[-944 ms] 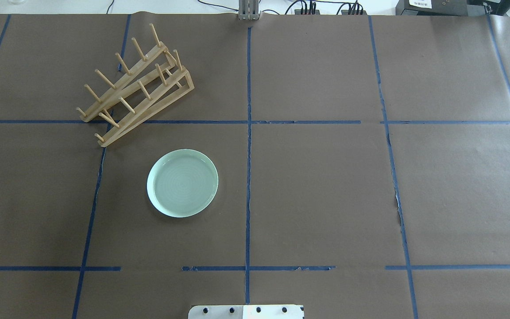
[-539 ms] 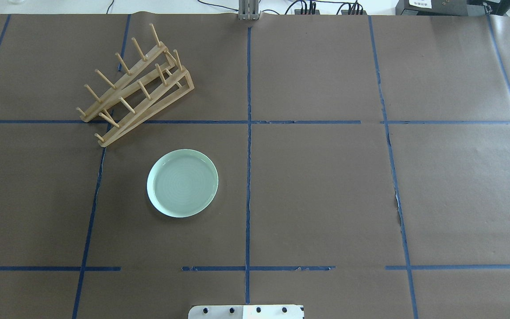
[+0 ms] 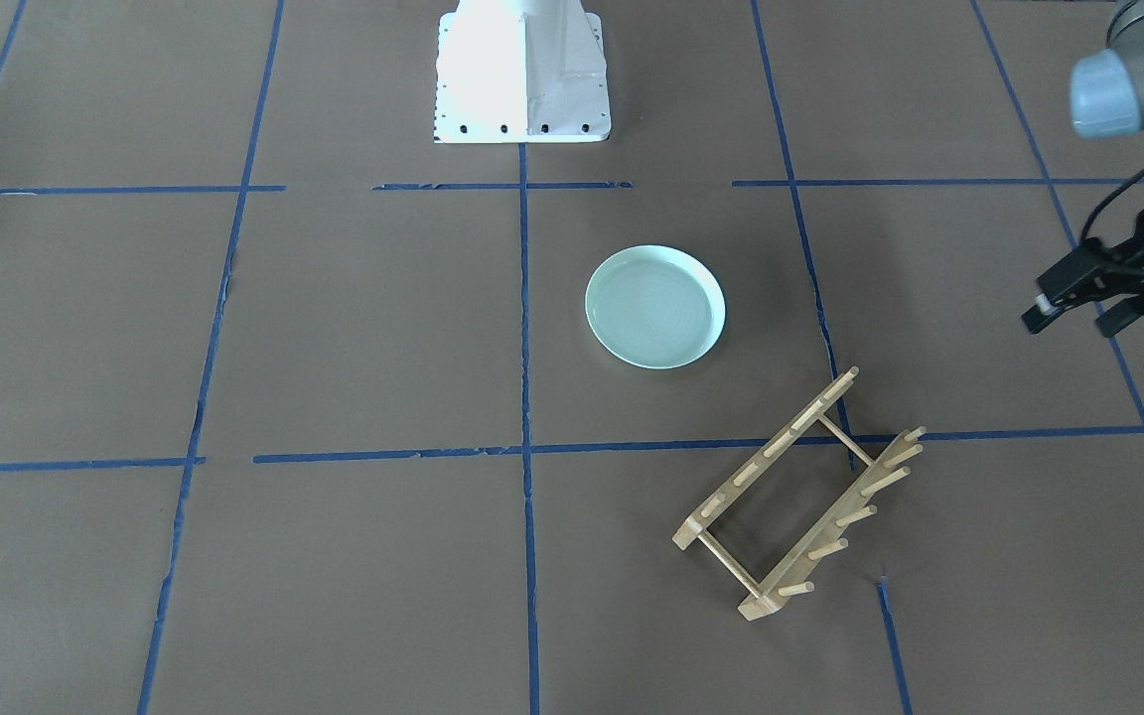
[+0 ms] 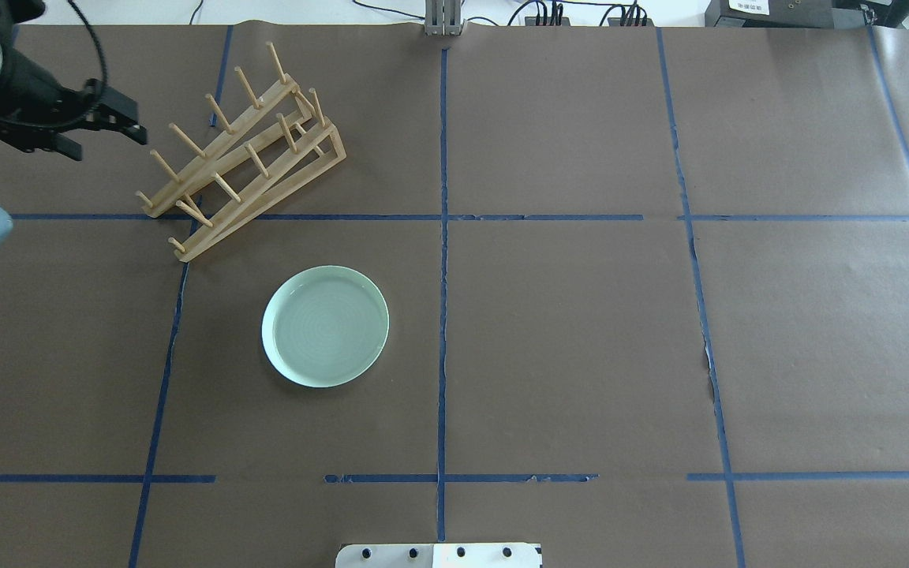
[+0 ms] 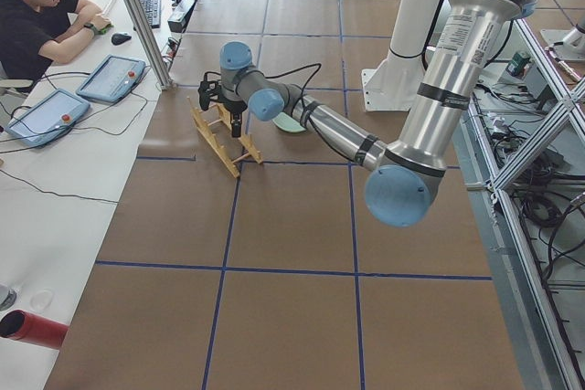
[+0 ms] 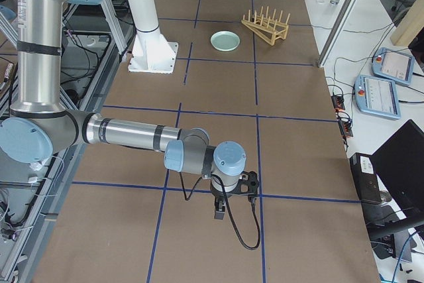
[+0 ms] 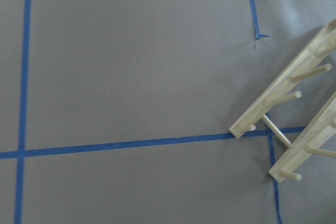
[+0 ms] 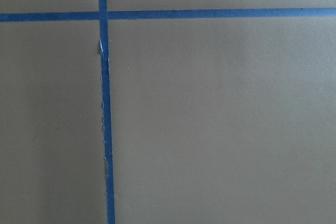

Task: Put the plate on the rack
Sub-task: 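Move the left gripper down over the pale green plate's rim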

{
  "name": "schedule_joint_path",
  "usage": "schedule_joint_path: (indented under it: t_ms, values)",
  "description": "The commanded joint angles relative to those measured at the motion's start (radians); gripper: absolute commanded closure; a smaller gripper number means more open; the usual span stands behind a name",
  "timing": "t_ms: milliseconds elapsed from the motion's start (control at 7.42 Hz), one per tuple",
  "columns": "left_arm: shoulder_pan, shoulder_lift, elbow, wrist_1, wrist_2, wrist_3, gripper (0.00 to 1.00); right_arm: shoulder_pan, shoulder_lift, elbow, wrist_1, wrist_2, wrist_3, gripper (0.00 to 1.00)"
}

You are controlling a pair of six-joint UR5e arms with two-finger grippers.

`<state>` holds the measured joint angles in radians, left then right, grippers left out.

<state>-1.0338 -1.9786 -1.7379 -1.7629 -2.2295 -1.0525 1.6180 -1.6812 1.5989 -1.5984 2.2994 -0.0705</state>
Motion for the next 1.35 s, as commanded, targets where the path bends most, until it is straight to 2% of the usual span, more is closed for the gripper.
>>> schedule_joint_path:
  t_ms: [0,135,270,404,539,809,944,1079,1213]
  values:
    - [0.121,-0.268,0.064,0.298,0.08,-0.092,0.0,-0.001,0.0,0.001,0.0,0.0,0.0,0.0]
    - [0.18,-0.331,0.122,0.304,0.103,-0.13,0.0,0.0,0.0,0.001,0.0,0.0,0.0,0.0]
    - [0.228,-0.436,0.259,0.304,0.146,-0.206,0.0,0.0,0.0,0.001,0.0,0.0,0.0,0.0]
    - [0.288,-0.495,0.355,0.304,0.166,-0.243,0.0,0.0,0.0,0.001,0.0,0.0,0.0,0.0]
    - [0.352,-0.499,0.376,0.303,0.221,-0.309,0.0,0.0,0.0,0.001,0.0,0.0,0.0,0.0]
    - [0.429,-0.506,0.415,0.298,0.251,-0.368,0.0,0.0,0.0,0.001,0.0,0.0,0.0,0.0]
    - [0.446,-0.503,0.417,0.298,0.251,-0.371,0.11,-0.001,0.0,0.001,0.0,0.0,0.0,0.0]
    - [0.454,-0.503,0.416,0.298,0.249,-0.373,0.37,0.0,0.0,0.001,0.0,0.0,0.0,0.0]
    - [0.46,-0.499,0.413,0.3,0.249,-0.38,0.45,0.0,0.0,0.001,0.0,0.0,0.0,0.0]
